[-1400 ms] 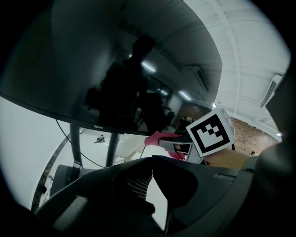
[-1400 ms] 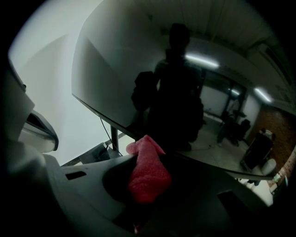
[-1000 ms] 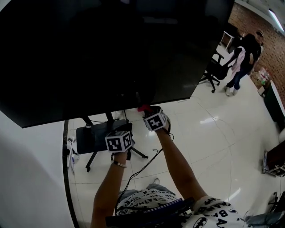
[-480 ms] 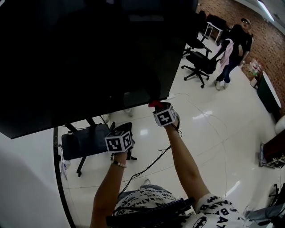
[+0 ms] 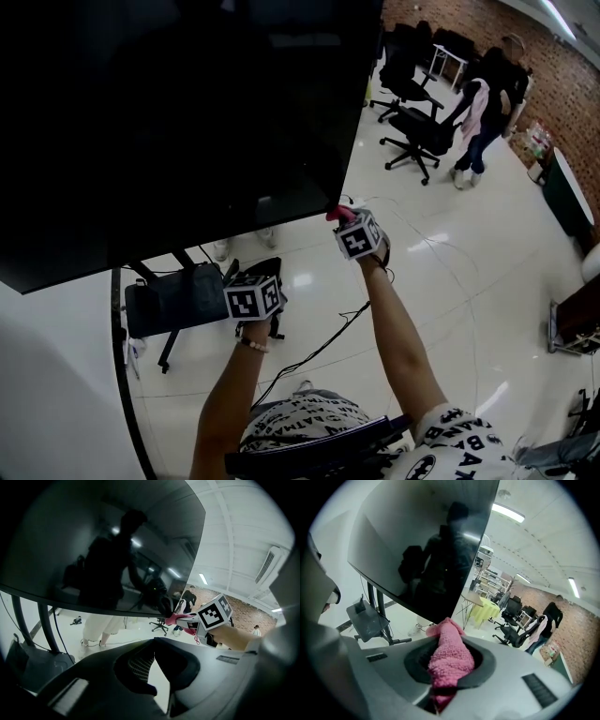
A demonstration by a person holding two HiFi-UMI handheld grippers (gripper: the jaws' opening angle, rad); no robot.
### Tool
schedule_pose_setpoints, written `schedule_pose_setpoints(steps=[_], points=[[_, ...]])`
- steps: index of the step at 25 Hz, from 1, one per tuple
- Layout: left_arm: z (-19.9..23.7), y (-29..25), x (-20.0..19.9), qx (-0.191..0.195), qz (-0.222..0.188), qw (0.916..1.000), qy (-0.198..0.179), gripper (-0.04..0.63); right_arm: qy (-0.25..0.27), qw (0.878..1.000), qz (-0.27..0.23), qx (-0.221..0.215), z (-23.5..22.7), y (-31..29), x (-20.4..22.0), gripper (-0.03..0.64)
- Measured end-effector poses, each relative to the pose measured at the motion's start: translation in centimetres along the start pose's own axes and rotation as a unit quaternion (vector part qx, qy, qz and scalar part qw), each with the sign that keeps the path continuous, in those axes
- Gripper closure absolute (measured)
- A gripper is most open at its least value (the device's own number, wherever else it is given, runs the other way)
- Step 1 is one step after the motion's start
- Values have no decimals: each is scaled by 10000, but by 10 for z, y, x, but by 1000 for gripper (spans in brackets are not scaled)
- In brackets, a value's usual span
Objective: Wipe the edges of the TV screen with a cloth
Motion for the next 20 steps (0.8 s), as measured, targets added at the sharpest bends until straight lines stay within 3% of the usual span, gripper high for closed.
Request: schedule_pose_setpoints(steps=[8,12,15,20], points=[[6,15,-6,-60,-44,10000,43,595,202,9991,-266,258,-13,28,-16,555],[19,28,-18,-26,-112,9999,-91,595,-78,9979,-493,404,-11,53,-18,555],[35,57,-23,189,-381,9990,-108,595,-738,9931,-902,-121,28,70,-9,555],[63,103,-27,31,-695,9972,-282,595,-1621,9646,-1766,-1101,109,101,-22,555]])
Point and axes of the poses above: the fingertips, and each gripper's own axes: y backward along the fingers, z to its left, x out of its underside, the point moved 3 cm from there along y, backward along the fingers, and after that the axes turned 7 degrees about -x, right-handed, at the moved point
